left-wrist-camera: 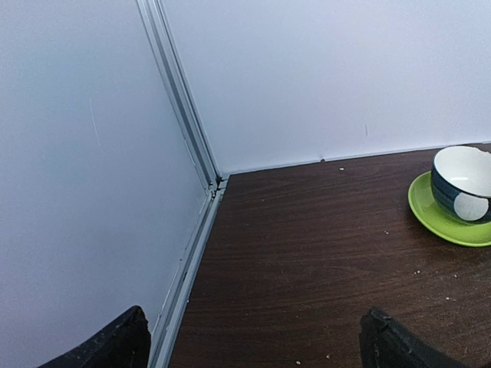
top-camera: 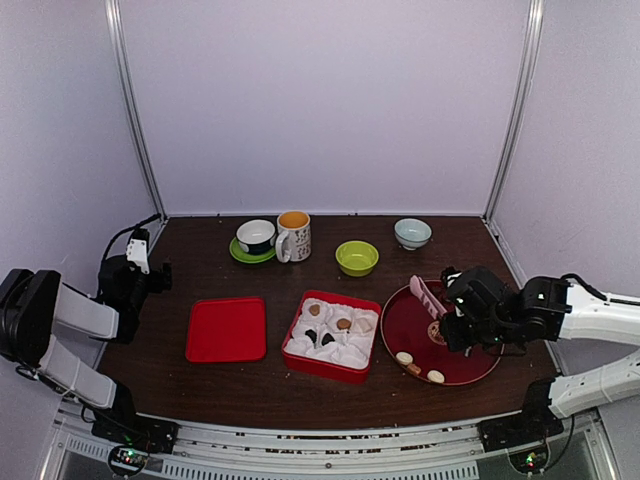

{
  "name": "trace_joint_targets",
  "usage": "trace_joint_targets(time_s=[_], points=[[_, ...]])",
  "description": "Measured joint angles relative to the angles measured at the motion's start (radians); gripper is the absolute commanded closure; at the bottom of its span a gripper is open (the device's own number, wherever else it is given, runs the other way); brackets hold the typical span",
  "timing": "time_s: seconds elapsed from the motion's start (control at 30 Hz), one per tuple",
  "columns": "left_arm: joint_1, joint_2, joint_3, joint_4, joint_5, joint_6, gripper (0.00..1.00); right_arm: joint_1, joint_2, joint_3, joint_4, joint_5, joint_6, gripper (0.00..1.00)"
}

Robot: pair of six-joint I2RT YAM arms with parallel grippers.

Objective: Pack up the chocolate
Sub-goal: Adjust the fake chocolate on the plate.

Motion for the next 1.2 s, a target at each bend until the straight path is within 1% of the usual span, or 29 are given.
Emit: trace_joint_targets(time_s=[0.07,0.47,0.7,0.8,0.93,1.2], points=[[0.000,0.000,0.000,0.000,0.000,0.000,0.02,-0.010,-0.007,-0.002,-0.004,-0.001,0.002,0.77],[0.000,0.000,0.000,0.000,0.000,0.000,0.02,-0.042,-0.023,-0.033,-0.014,-0.023,0.020,0.77],[0.000,0.000,0.000,0.000,0.000,0.000,0.02,-0.046,-0.018,-0.030,-0.028,-0.077,0.012,0.79],[0.000,0.000,0.000,0.000,0.000,0.000,0.02,-0.047,-0.014,-0.014,-0.064,-0.125,-0.001,0.82],[0.000,0.000,0.000,0.000,0.000,0.000,0.02,-0.046,-0.013,0.039,-0.152,-0.228,-0.020,0.86],[0.000,0.000,0.000,0.000,0.000,0.000,0.02,-0.046,-0.050,0.112,-0.311,-0.395,-0.053,0.86]])
